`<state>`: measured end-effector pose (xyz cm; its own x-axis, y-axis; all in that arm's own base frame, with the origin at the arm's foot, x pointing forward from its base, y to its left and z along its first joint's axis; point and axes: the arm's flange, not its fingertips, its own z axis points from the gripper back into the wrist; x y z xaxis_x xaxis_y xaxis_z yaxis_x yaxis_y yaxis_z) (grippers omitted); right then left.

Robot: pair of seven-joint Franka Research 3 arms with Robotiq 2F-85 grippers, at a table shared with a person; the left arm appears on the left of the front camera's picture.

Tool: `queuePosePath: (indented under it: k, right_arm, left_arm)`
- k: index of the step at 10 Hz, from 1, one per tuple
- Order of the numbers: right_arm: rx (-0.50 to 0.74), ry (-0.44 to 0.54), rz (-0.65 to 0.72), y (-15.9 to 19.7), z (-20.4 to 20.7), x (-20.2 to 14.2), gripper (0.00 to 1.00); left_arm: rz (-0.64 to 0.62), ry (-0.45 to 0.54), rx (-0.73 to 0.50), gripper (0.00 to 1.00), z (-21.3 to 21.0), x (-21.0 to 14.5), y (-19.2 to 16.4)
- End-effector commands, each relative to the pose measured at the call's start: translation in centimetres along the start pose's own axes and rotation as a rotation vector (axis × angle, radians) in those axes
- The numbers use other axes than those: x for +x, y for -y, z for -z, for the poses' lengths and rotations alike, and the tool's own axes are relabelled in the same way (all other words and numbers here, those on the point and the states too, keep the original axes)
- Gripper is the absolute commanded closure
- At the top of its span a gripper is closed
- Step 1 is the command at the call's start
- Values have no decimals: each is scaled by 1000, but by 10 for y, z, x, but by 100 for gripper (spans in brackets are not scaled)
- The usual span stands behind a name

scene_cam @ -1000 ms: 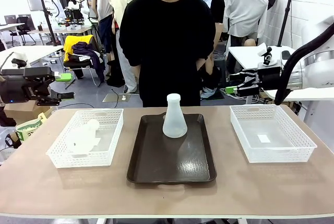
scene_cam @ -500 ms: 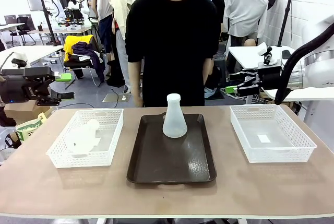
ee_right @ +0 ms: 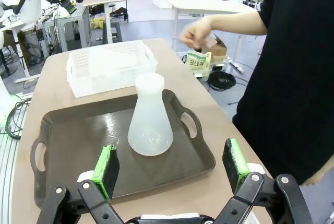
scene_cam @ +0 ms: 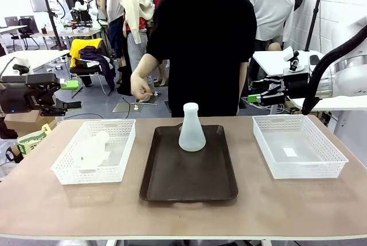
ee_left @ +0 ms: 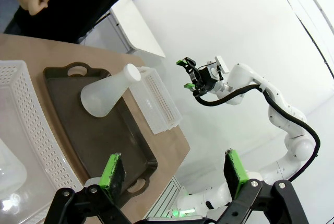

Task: Prepare the laboratory tools.
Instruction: Pick up the Big flask that the person points to.

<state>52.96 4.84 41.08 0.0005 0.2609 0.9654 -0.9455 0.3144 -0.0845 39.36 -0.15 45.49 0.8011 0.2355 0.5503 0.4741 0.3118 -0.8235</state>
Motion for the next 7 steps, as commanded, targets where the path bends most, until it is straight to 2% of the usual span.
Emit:
queuePosePath:
  k: [1, 7]
  right_arm:
    - [4, -10, 1, -2, -1, 1, 0]
    - [4, -10, 1, -2, -1, 1, 0]
  left_arm:
    - [-10, 6, 6, 0, 2, 0, 0]
    - [-10, 6, 6, 0, 2, 0, 0]
